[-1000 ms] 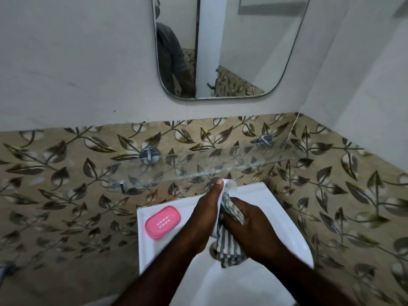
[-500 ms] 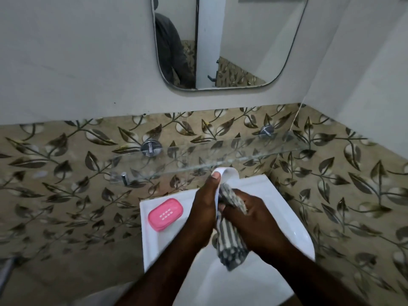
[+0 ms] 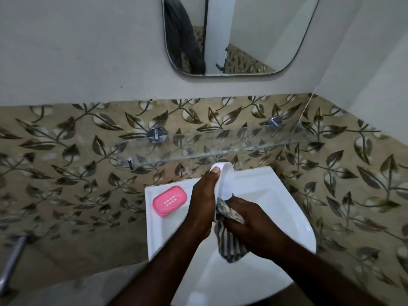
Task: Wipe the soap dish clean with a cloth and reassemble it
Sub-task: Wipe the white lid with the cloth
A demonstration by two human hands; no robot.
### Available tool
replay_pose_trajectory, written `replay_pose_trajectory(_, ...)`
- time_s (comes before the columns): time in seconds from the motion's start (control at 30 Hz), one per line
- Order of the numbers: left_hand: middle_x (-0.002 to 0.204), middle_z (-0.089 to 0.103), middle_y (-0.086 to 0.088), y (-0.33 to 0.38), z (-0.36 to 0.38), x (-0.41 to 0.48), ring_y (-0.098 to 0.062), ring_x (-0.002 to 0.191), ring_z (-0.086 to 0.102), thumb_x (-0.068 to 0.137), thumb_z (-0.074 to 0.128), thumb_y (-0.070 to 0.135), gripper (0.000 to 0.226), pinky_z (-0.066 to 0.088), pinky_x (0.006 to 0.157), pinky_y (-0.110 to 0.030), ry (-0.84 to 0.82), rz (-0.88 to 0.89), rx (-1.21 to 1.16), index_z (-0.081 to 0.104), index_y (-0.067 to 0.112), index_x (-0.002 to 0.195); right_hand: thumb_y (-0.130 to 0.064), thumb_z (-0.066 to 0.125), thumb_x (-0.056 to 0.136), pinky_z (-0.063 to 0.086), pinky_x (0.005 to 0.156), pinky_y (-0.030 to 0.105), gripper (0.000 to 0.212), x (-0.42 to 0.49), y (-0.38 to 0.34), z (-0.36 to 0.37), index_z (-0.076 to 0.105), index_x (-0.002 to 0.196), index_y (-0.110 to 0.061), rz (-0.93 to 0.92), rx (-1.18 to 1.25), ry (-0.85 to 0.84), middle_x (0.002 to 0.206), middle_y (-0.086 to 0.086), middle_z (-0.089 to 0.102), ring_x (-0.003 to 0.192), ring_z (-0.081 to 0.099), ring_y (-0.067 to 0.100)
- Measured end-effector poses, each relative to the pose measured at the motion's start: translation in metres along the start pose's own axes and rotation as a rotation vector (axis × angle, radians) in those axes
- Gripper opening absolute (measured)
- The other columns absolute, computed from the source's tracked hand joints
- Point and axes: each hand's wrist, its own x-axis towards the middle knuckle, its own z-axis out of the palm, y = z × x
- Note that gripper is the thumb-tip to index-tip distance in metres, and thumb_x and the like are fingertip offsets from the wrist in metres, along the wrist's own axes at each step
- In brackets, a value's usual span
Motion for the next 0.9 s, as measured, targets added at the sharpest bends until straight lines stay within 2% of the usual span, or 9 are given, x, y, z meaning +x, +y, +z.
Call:
replay_pose_trajectory(0.07,0.103,0.076,-0.004,0.002,0.001,0.001,-0.025,0.101,0.069,0.089,0.058,0.047,0.03,0.051,0.096,-0.046,0.018,0.0,0.026,0.073,0.025,0.103,-0.03,0.057,0.088,0.051,0.073,0.039,0.005,0.004,0.007,0.002,0.061,0.091,-0.028,-0.03,-0.207,-0.009,0.09,-0.013,0.058,0.081,0.062,0.007)
replay_pose_trajectory(0.13,0.1,0.075,0.005,0.004,0.007,0.002,-0.015,0.1,0.069,0.09,0.058,0.044,0.02,0.051,0.094,-0.038,0.013,0.046,0.068,0.072,0.03,0.096,-0.023,0.061,0.081,0.051,0.071,0.04,0.011,0.011,0.006,-0.002,0.061,0.089,-0.031,-0.032,-0.218,0.049,0.087,-0.013,0.058,0.079,0.062,0.006)
replay_pose_trajectory(0.27,0.119,0.07,0.001,0.004,0.01,0.001,-0.01,0.11,0.065,0.089,0.056,0.041,0.035,0.048,0.095,-0.029,-0.039,0.205,0.128,0.067,0.023,0.116,-0.009,0.057,0.085,0.056,0.076,0.046,0.011,0.015,-0.008,-0.009,0.066,0.079,-0.01,0.109,0.323,0.01,0.078,0.012,0.071,0.077,0.069,0.028)
replay_pose_trajectory(0.33,0.126,0.067,0.0,0.005,0.009,0.005,-0.011,0.116,0.062,0.085,0.056,0.045,0.05,0.049,0.097,-0.028,-0.076,0.27,0.164,0.064,0.017,0.126,-0.011,0.054,0.081,0.055,0.072,0.039,0.014,0.012,-0.01,-0.006,0.066,0.081,-0.003,0.121,0.493,0.034,0.08,0.018,0.07,0.077,0.069,0.029)
replay_pose_trajectory(0.43,0.123,0.069,0.0,0.005,0.01,0.011,-0.016,0.115,0.063,0.075,0.058,0.056,0.061,0.049,0.101,-0.038,-0.052,0.181,0.167,0.065,0.022,0.124,-0.02,0.053,0.072,0.049,0.068,0.023,0.015,0.009,0.003,0.004,0.062,0.081,-0.011,-0.001,0.223,0.131,0.079,0.002,0.064,0.074,0.062,0.016)
replay_pose_trajectory(0.57,0.123,0.067,-0.008,0.003,0.001,0.022,-0.026,0.11,0.065,0.07,0.064,0.064,0.067,0.049,0.1,-0.043,-0.03,-0.167,0.097,0.063,0.025,0.125,-0.026,0.061,0.075,0.048,0.059,0.031,0.022,0.006,0.032,0.008,0.052,0.095,-0.025,-0.275,-0.335,0.043,0.098,-0.009,0.054,0.075,0.058,0.018)
replay_pose_trajectory(0.67,0.121,0.068,-0.006,0.003,-0.002,0.024,-0.025,0.111,0.064,0.088,0.056,0.055,0.052,0.048,0.099,-0.037,-0.158,-0.265,0.131,0.06,0.022,0.127,-0.033,0.062,0.079,0.05,0.054,0.033,0.024,0.007,0.042,0.01,0.05,0.099,-0.027,-0.316,-0.448,0.075,0.102,-0.008,0.058,0.074,0.061,0.02)
replay_pose_trajectory(0.77,0.127,0.065,-0.007,-0.002,-0.002,0.024,-0.023,0.117,0.061,0.094,0.05,0.049,0.049,0.043,0.106,-0.037,-0.182,-0.289,0.098,0.057,0.019,0.132,-0.036,0.062,0.079,0.051,0.059,0.036,0.021,0.009,0.042,0.019,0.058,0.09,-0.019,-0.212,-0.258,0.17,0.087,-0.003,0.062,0.073,0.061,0.02)
replay_pose_trajectory(0.9,0.108,0.07,-0.012,-0.027,-0.012,0.01,-0.023,0.1,0.067,0.088,0.06,0.044,0.048,0.053,0.087,-0.03,-0.23,-0.239,-0.184,0.065,0.009,0.121,-0.02,0.071,0.077,0.057,0.074,0.048,0.016,0.014,0.013,0.019,0.068,0.087,-0.009,0.148,0.441,0.235,0.082,0.008,0.073,0.078,0.071,0.027)
